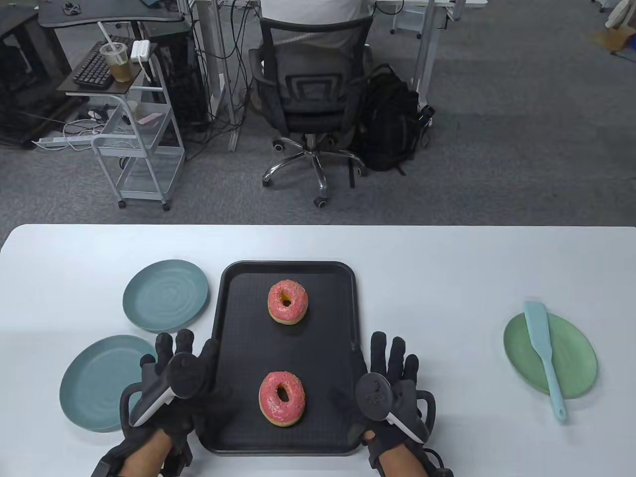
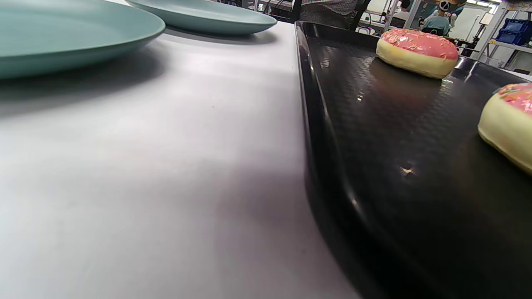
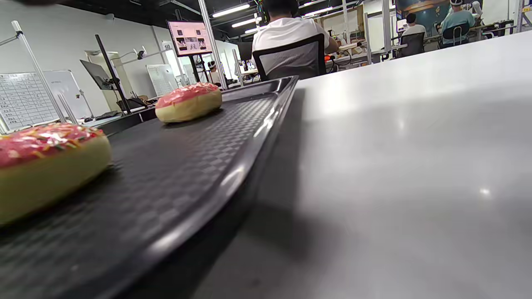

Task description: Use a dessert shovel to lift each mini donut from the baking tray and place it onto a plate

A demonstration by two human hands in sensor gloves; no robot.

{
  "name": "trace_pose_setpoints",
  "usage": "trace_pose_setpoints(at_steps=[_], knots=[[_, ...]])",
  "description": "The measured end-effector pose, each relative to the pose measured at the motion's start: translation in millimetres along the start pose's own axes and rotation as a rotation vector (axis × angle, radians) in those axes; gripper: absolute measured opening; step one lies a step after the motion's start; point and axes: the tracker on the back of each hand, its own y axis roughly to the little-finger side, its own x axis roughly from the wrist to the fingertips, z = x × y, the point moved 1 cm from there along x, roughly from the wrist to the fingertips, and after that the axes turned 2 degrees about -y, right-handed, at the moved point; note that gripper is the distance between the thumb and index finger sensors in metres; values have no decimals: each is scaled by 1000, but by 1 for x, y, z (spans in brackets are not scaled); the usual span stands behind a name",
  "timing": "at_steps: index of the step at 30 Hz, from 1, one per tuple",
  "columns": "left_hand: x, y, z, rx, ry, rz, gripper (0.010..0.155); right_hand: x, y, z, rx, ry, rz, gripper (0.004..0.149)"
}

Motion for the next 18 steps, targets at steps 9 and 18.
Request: trace_pose_setpoints(at_steps=[9,18], knots=[[-1,0,-1,1,4,3,90,-1,0,1,13,-13,-2,96],[-1,-1,-1,-4,8,8,90,-2,2,1,30,-28,13,96]])
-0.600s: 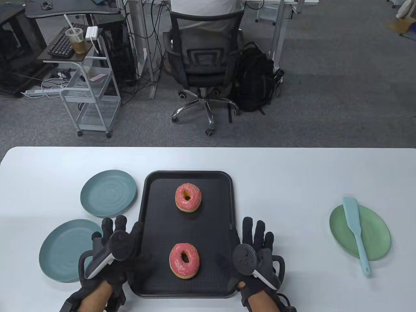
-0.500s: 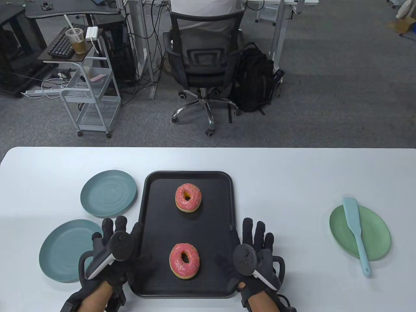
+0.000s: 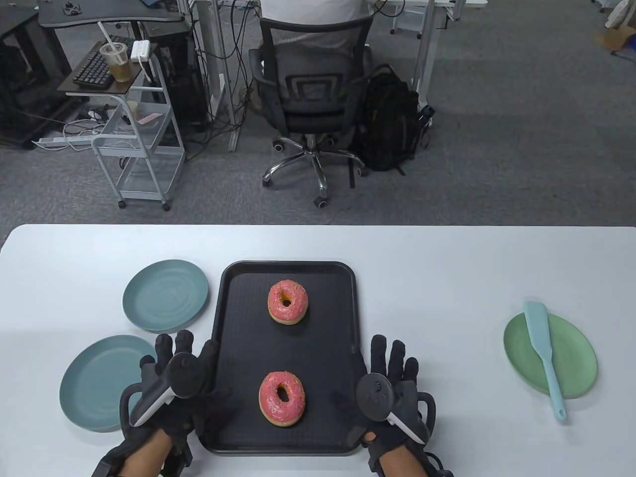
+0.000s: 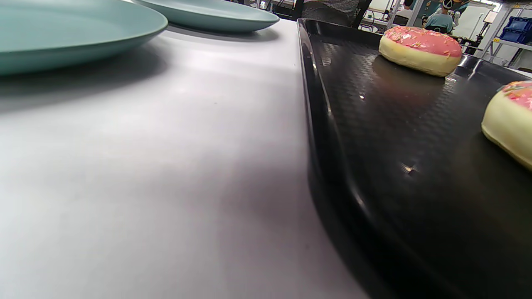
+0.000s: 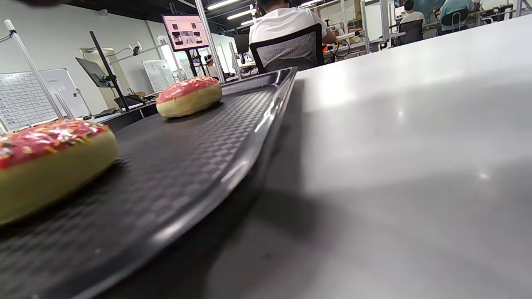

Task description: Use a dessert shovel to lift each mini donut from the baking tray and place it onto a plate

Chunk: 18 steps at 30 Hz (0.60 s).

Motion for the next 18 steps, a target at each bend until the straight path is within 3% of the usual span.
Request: trace_pose_setpoints(at_steps=[13,18], knots=[[0,7,5,-17,-7,24,89,0,0,2,-1,-14,-4,96],[0,36,20,-90,-45,110,89,1,-1,2,-2,-17,-6,95]])
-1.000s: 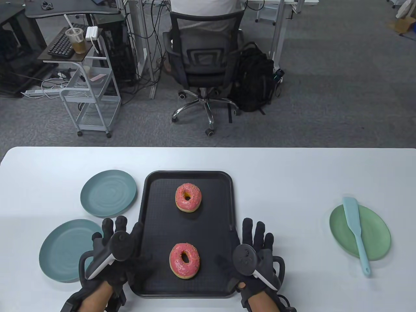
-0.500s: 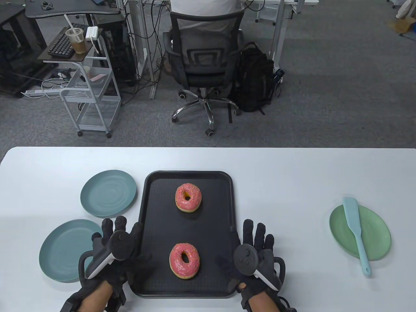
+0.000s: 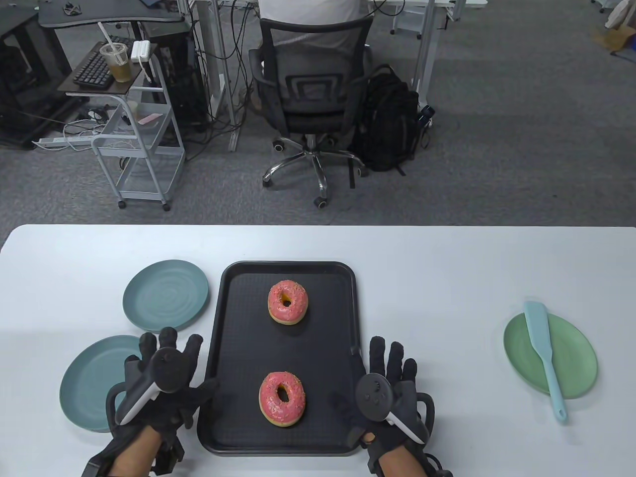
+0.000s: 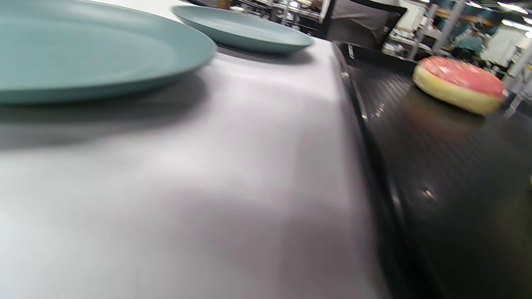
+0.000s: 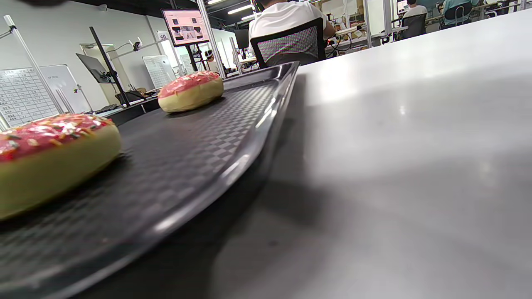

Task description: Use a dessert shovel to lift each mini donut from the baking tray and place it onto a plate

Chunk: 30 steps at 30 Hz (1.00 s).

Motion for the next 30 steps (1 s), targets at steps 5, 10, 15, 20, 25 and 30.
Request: trace_pose_setpoints(at_steps=[5,10,15,20,25,30], knots=[[8,52,17,-107,-20,162,89,0,0,1,8,-6,-1,95],[14,111,15,-205,89,426,89,0,-1,1,11,-20,-4,95],[18,140,5,-175,138,579,89,0,-1,1,20,-29,-5,95],[22,157,-7,-144,179,676,91,0,1,-1,43,-29,-6,95],[24,158,-9,-149,148,699,95,1,3,-2,59,-34,-2,95],[21,163,-6,-179,117,729,104,1,4,-2,66,-32,-1,94]])
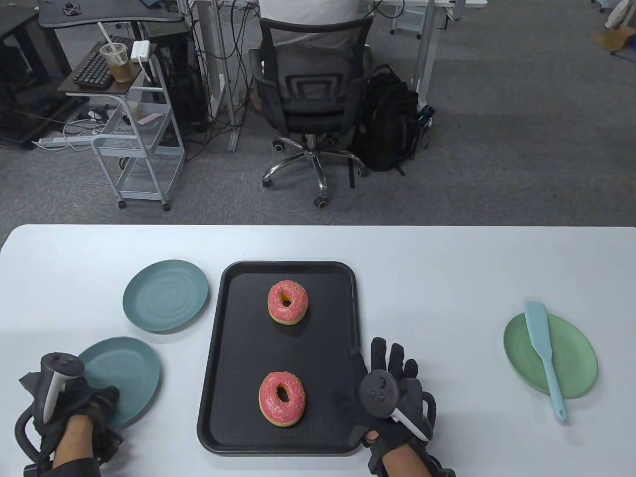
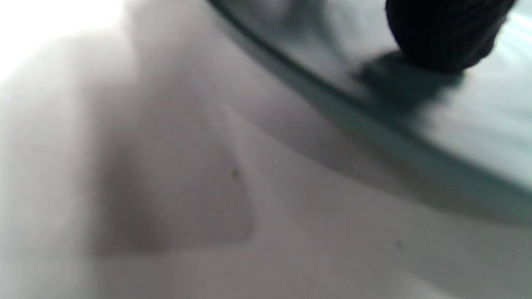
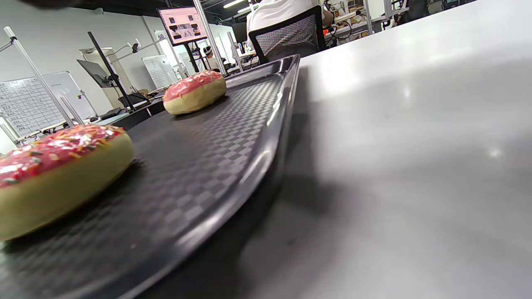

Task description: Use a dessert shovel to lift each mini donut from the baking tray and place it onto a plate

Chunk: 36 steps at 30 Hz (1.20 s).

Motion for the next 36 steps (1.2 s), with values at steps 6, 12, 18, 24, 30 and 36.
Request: trace_pose_setpoints(at_steps=[6,12,18,24,30,36], knots=[[3,10,3,-71,-13,28,113,0,0,0,-1,-2,3,94],[-2,16,19,-187,-143,31,88,1,0,1,-8,-5,4,94],[-11,25,34,-339,-250,-9,50,1,-1,2,-16,-10,2,94],[-29,23,51,-491,-292,-122,47,1,0,2,-11,-9,8,94],[-50,10,61,-725,-178,-338,46,1,0,1,-9,-4,8,94],[-88,-32,53,-735,-15,-608,46,1,1,1,-3,-4,16,94]])
